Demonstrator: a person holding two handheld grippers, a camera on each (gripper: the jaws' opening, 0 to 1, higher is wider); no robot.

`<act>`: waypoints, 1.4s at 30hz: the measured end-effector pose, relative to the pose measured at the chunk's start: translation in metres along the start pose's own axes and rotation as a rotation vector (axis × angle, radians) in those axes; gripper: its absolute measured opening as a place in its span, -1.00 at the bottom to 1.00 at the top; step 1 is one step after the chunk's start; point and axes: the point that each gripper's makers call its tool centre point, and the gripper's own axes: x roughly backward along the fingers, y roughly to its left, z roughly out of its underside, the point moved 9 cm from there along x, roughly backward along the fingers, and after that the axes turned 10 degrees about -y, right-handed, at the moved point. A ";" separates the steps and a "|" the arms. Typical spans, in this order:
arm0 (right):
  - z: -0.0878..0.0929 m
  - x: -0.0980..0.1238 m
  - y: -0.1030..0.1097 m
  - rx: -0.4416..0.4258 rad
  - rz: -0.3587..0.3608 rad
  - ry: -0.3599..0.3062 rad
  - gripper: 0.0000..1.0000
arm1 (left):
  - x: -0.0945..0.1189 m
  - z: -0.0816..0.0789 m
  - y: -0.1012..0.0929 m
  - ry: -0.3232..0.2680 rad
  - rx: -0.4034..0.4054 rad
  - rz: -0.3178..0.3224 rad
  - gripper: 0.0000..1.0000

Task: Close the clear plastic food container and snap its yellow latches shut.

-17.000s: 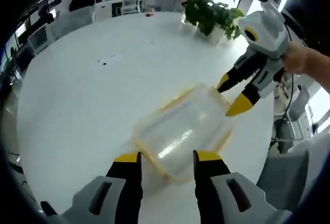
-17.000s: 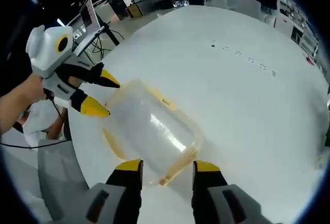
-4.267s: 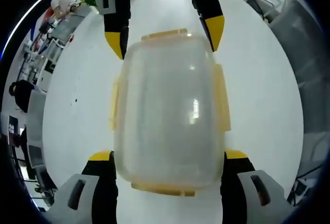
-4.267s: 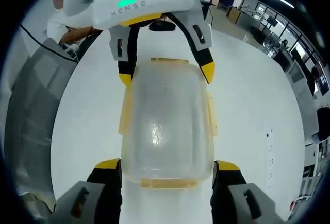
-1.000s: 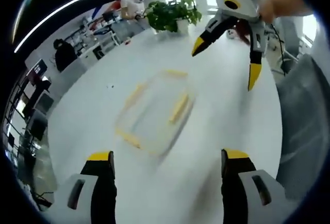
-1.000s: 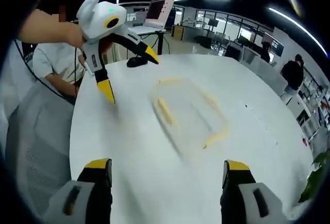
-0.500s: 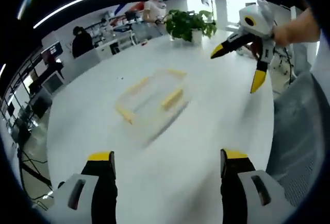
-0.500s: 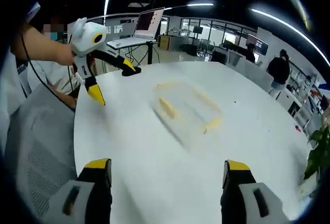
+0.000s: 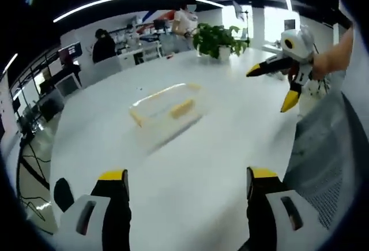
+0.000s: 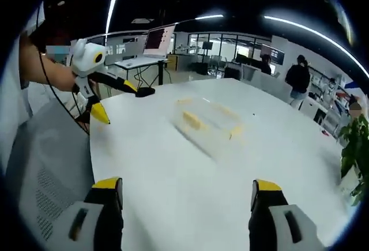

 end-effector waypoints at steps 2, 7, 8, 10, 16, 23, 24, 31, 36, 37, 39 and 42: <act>0.000 0.004 0.003 -0.006 0.012 -0.016 0.84 | 0.004 0.001 -0.003 -0.001 -0.009 -0.005 0.66; 0.007 0.014 0.007 -0.039 0.049 -0.017 0.84 | 0.014 0.007 -0.011 -0.008 0.021 -0.014 0.69; 0.008 0.017 0.009 -0.041 0.055 -0.019 0.84 | 0.017 0.009 -0.013 -0.014 0.028 -0.016 0.68; 0.010 0.021 0.011 -0.053 0.068 -0.026 0.84 | 0.020 0.011 -0.015 -0.015 0.037 -0.022 0.70; 0.015 0.033 0.018 -0.067 0.088 -0.040 0.84 | 0.028 0.014 -0.016 -0.026 0.055 -0.049 0.69; 0.022 0.044 0.027 -0.072 0.115 -0.053 0.82 | 0.031 0.013 -0.021 -0.056 0.058 -0.071 0.70; 0.022 0.045 0.027 -0.074 0.118 -0.050 0.81 | 0.031 0.012 -0.022 -0.063 0.070 -0.065 0.71; 0.024 0.046 0.026 -0.092 0.142 -0.066 0.82 | 0.029 0.017 -0.025 -0.079 0.074 -0.092 0.73; 0.024 0.047 0.026 -0.104 0.149 -0.081 0.82 | 0.031 0.018 -0.024 -0.086 0.081 -0.107 0.72; 0.024 0.048 0.026 -0.103 0.152 -0.081 0.82 | 0.031 0.019 -0.024 -0.077 0.081 -0.107 0.73; 0.024 0.048 0.025 -0.105 0.155 -0.086 0.82 | 0.031 0.019 -0.024 -0.080 0.084 -0.107 0.73; 0.024 0.048 0.025 -0.106 0.158 -0.089 0.81 | 0.031 0.020 -0.023 -0.077 0.083 -0.110 0.73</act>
